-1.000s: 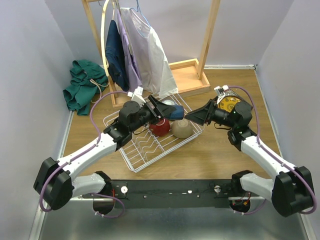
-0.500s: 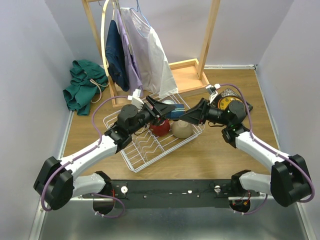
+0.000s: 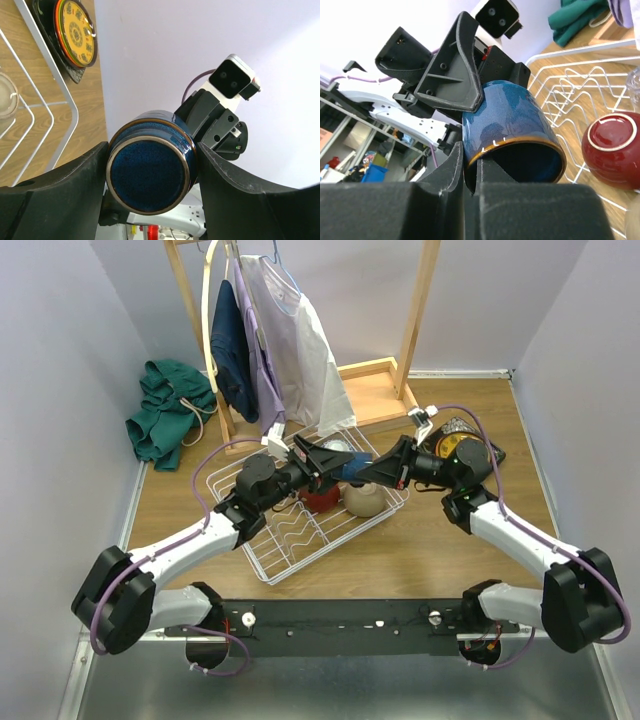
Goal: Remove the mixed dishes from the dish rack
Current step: Pick up the cup from the dish rack, then place the cup at the center of the board.
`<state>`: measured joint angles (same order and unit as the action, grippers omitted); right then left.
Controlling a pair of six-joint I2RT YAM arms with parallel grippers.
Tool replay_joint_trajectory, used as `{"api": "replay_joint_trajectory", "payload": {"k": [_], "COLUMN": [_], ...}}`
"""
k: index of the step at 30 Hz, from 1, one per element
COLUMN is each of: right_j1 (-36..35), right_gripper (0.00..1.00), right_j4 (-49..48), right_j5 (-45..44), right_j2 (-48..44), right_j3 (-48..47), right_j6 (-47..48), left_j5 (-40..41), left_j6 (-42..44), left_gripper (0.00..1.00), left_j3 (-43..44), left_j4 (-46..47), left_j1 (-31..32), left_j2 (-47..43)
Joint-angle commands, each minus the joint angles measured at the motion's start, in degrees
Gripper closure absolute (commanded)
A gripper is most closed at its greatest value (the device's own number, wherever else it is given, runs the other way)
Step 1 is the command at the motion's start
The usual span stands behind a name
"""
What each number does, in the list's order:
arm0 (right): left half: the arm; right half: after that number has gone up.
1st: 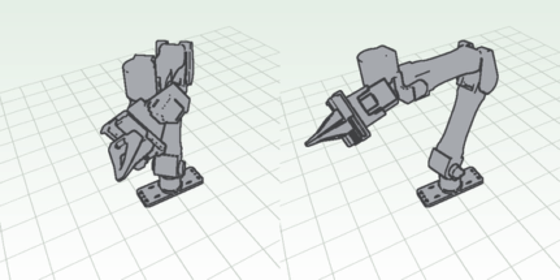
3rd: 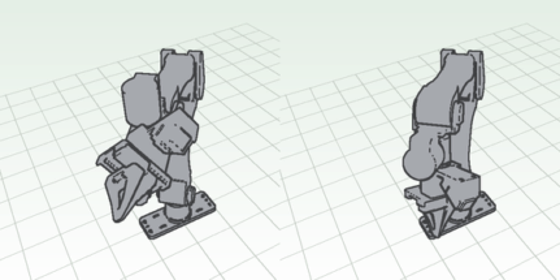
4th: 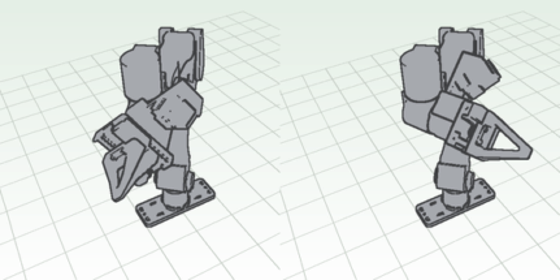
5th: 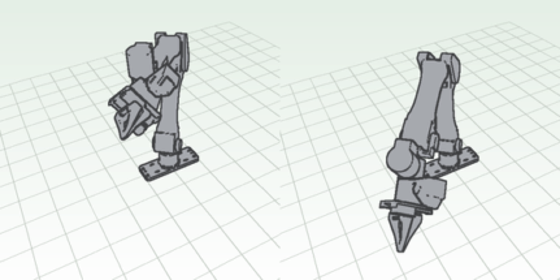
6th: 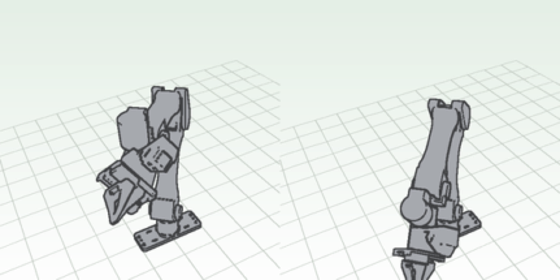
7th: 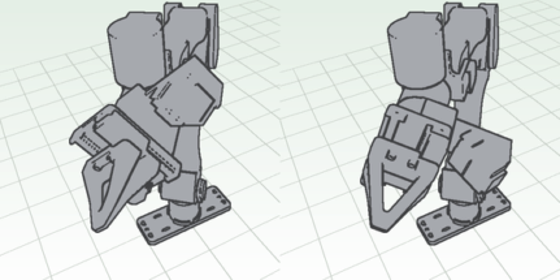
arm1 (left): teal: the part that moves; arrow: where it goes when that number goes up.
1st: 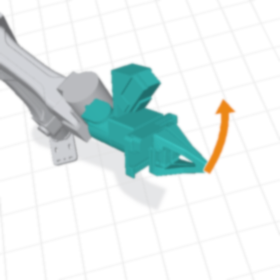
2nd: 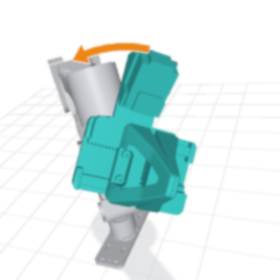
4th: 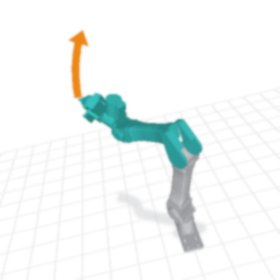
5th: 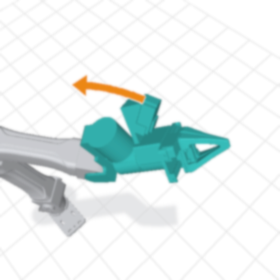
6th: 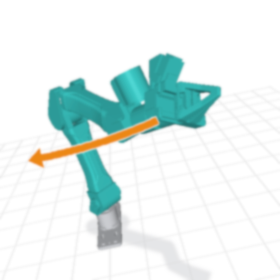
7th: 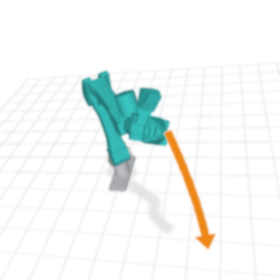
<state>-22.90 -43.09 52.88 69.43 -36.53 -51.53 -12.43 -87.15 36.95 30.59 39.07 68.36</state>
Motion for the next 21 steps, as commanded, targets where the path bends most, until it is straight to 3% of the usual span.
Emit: {"api": "replay_joint_trajectory", "payload": {"k": [1,3,4,8,13,17,21], "right_j1": [-0.4,-0.4,-0.4,-0.31,-0.31,-0.31,-0.22], "right_gripper": [0.99,0.99,0.99,0.99,0.99,0.99,0.99], "right_j4": [11.34,19.92,22.76,37.96,58.0,73.12,86.74], "right_j5": [-0.66,-1.9,-2.52,-8.74,-17.44,-32.87,-47.14], "right_j2": [-2.63,-4.12,-4.56,-6.32,-7.11,-4.84,-0.8], "right_j3": [-3.71,-5.29,-6.0,-11.61,-18.03,-26.03,-33.59], "right_j6": [9.41,14.49,16.0,23.74,31.74,36.23,38.34], "left_j5": [0.82,1.44,2.4,4.33,9.95,19.0,27.18], "left_j6": [1.45,3.73,4.7,11.03,23.76,41.65,54.59], "left_gripper": [0.41,0.31,0.2,0.01,0.01,0.01,0.01], "left_j3": [-2.23,-3.2,-3.37,-3.64,-1.45,1.63,2.95], "left_j4": [0.62,-2.1,-3.33,-12.19,-24.59,-36.44,-42.09], "left_j1": [-1.97,-2.77,-3.21,-5.84,-7.69,-7.87,-7.87], "left_j2": [-2.79,-4.62,-5.33,-9.37,-15.7,-20.62,-24.67]}}
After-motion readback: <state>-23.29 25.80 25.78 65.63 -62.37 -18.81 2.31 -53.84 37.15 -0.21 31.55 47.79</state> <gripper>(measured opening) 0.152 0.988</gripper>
